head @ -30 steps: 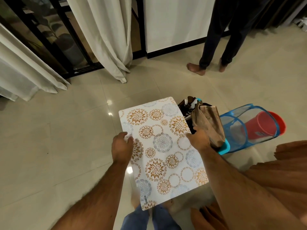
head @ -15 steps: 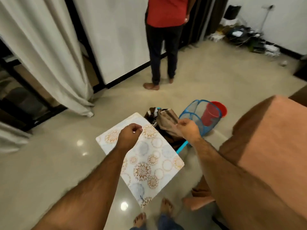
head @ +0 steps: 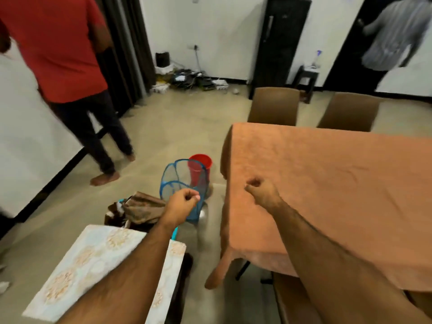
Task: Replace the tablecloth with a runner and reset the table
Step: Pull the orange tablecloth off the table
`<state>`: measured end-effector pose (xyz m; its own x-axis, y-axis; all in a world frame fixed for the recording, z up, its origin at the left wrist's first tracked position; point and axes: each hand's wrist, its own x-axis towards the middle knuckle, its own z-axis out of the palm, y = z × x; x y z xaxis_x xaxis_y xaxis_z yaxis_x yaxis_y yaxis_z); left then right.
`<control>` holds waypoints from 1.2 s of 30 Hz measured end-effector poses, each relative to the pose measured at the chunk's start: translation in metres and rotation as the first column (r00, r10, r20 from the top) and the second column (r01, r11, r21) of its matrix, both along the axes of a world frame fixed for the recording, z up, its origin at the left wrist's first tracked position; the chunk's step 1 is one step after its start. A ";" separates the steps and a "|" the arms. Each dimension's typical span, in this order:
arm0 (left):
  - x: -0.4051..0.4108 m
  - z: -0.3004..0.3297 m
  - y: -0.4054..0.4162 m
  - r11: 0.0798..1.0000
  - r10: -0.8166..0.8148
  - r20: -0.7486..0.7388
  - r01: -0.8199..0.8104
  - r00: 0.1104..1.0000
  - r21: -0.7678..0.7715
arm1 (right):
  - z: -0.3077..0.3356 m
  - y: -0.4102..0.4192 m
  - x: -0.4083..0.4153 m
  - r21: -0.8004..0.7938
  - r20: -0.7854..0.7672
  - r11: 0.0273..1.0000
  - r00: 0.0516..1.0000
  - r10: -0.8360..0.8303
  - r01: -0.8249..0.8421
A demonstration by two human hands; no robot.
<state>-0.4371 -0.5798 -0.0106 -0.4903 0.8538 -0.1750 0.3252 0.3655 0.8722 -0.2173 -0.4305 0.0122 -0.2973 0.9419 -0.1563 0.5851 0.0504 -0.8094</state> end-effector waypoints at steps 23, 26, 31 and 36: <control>0.215 -0.068 0.145 0.763 -0.602 -0.257 0.449 0.756 -0.465 | -0.091 0.029 0.243 -0.234 0.220 0.912 0.932 -0.288 0.337; 0.205 -0.088 0.133 0.630 -0.745 -0.292 0.488 0.600 -0.605 | -0.107 0.023 0.232 -0.248 0.264 0.913 0.930 -0.258 0.324; 0.193 -0.106 0.108 0.593 -0.794 -0.350 0.504 0.497 -0.628 | -0.117 0.020 0.211 -0.249 0.304 0.920 0.927 -0.221 0.302; 0.163 -0.111 0.092 0.729 -0.674 -0.484 0.399 0.558 -0.556 | -0.111 0.030 0.195 -0.222 0.341 0.924 0.913 -0.225 0.311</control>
